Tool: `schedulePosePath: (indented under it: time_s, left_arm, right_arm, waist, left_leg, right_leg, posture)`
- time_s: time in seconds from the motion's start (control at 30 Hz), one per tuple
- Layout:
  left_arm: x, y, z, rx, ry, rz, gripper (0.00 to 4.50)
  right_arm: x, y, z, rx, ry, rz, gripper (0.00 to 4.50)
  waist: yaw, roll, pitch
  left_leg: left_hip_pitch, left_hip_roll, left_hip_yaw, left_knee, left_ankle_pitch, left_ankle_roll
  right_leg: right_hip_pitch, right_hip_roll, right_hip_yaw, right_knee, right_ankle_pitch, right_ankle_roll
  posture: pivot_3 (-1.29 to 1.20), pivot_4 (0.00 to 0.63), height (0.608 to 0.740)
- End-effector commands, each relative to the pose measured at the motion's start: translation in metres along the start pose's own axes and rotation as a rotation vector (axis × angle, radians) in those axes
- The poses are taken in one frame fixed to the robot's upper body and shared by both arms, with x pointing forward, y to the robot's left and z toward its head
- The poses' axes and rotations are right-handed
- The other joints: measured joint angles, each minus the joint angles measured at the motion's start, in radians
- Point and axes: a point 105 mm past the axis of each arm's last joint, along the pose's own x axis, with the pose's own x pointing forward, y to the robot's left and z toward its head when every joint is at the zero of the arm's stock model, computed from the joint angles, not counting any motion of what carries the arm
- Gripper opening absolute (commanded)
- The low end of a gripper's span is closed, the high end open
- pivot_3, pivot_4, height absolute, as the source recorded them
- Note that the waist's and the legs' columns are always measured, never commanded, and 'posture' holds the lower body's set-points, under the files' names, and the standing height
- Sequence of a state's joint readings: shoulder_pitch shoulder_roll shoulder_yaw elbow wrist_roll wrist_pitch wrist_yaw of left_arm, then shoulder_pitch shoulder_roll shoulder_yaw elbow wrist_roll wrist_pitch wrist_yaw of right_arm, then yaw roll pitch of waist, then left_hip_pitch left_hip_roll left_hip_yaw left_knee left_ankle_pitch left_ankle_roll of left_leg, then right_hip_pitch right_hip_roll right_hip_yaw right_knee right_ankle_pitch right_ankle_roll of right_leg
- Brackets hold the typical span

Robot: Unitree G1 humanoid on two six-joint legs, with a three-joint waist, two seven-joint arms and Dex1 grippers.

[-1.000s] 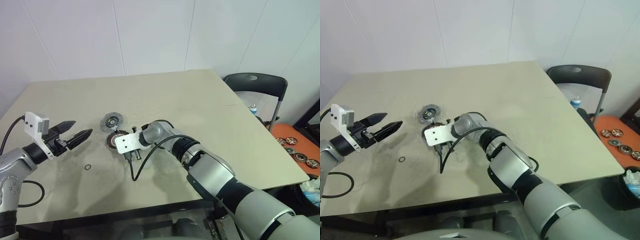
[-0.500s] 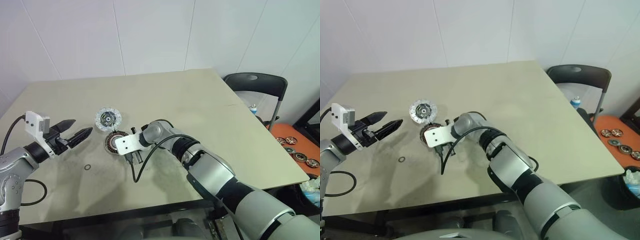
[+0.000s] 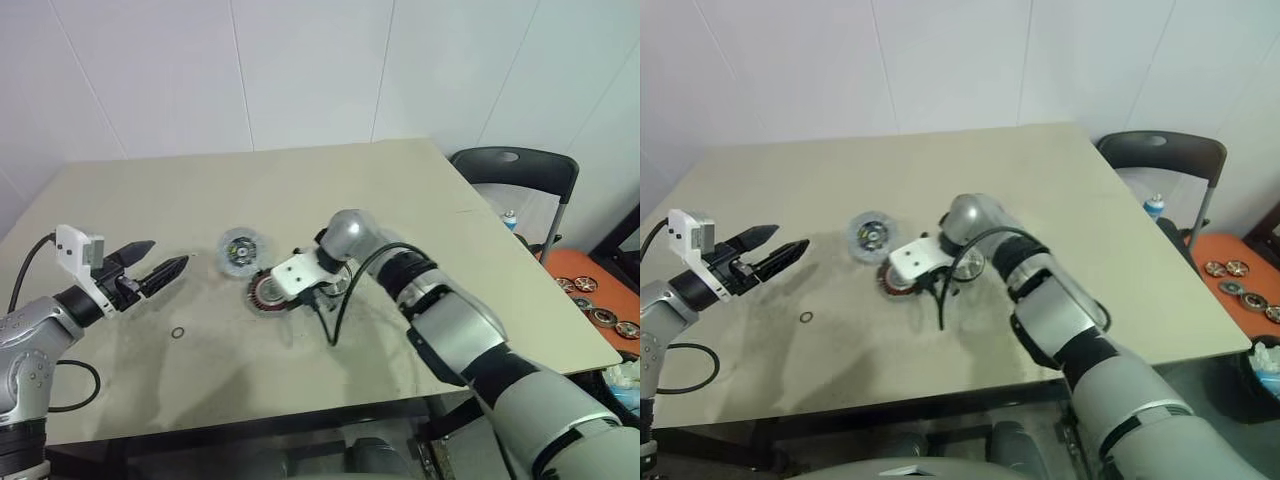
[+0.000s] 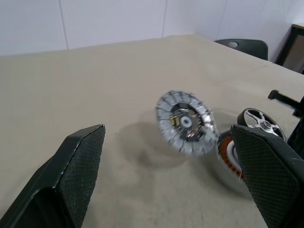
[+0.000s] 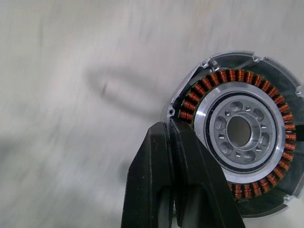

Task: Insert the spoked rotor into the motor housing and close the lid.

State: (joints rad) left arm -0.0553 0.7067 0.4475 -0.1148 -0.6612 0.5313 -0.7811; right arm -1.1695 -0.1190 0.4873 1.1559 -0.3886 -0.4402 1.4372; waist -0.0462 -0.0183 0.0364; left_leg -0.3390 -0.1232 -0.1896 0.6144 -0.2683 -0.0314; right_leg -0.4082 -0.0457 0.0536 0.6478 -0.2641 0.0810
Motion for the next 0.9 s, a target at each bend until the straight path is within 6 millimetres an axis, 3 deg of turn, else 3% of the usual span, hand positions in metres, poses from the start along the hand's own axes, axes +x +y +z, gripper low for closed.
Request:
schedulePosePath:
  time_s: [0.03, 0.13, 0.5, 0.63, 0.77, 0.9]
  left_arm:
    - [0.002, 0.001, 0.012, 0.036, -0.037, 0.0, 4.5]
    - [0.002, 0.003, 0.011, 0.036, -0.033, 0.001, 4.5]
    - [0.011, 0.007, 0.008, 0.042, -0.02, -0.008, 4.5]
    - [0.014, 0.006, 0.009, 0.044, -0.021, -0.013, 4.5]
    - [0.012, 0.006, 0.008, 0.044, -0.02, -0.013, 4.5]
    - [0.011, 0.008, 0.008, 0.045, -0.016, -0.008, 4.5]
  right_arm:
    - [-0.01, -0.004, 0.007, -0.031, -0.026, -0.025, 0.03]
    - [-0.011, -0.003, 0.01, 0.037, -0.073, -0.023, 0.03]
    - [-0.014, -0.011, 0.063, 0.163, -0.241, 0.029, 0.03]
    - [-0.012, -0.012, 0.058, 0.154, -0.197, 0.003, 0.03]
    - [-0.004, -0.002, 0.038, 0.172, -0.123, 0.01, 0.03]
    - [-0.001, 0.002, 0.038, 0.184, -0.128, 0.022, 0.03]
  waist:
    - [-0.004, -0.001, -0.001]
    - [-0.008, -0.001, -0.001]
    - [0.003, -0.001, -0.001]
    - [0.007, -0.002, -0.001]
    - [0.005, -0.002, -0.001]
    - [0.004, -0.002, -0.001]
  left_leg:
    - [0.0, 0.0, 0.001, 0.0, 0.0, 0.0]
    - [0.0, 0.001, 0.001, -0.001, 0.0, 0.0]
    - [-0.001, 0.001, 0.001, 0.0, 0.0, 0.0]
    - [-0.001, 0.0, 0.001, 0.001, 0.0, 0.0]
    - [-0.001, 0.0, 0.001, 0.001, 0.0, 0.0]
    - [-0.001, 0.0, 0.001, 0.001, 0.0, 0.0]
  right_leg:
    - [0.0, 0.0, 0.0, 0.0, 0.0, 0.0]
    - [-0.001, 0.0, 0.0, 0.0, 0.0, 0.0]
    - [-0.001, 0.0, 0.0, 0.0, 0.0, 0.0]
    - [0.0, -0.001, 0.0, 0.0, 0.0, 0.0]
    - [0.0, -0.001, 0.0, 0.0, 0.0, 0.0]
    - [-0.001, -0.001, 0.0, 0.0, 0.0, 0.0]
  posture:
    - [0.0, 0.0, 0.74]
    - [0.0, 0.0, 0.74]
    - [0.0, 0.0, 0.74]
    - [0.0, 0.0, 0.74]
    - [0.0, 0.0, 0.74]
    - [0.0, 0.0, 0.74]
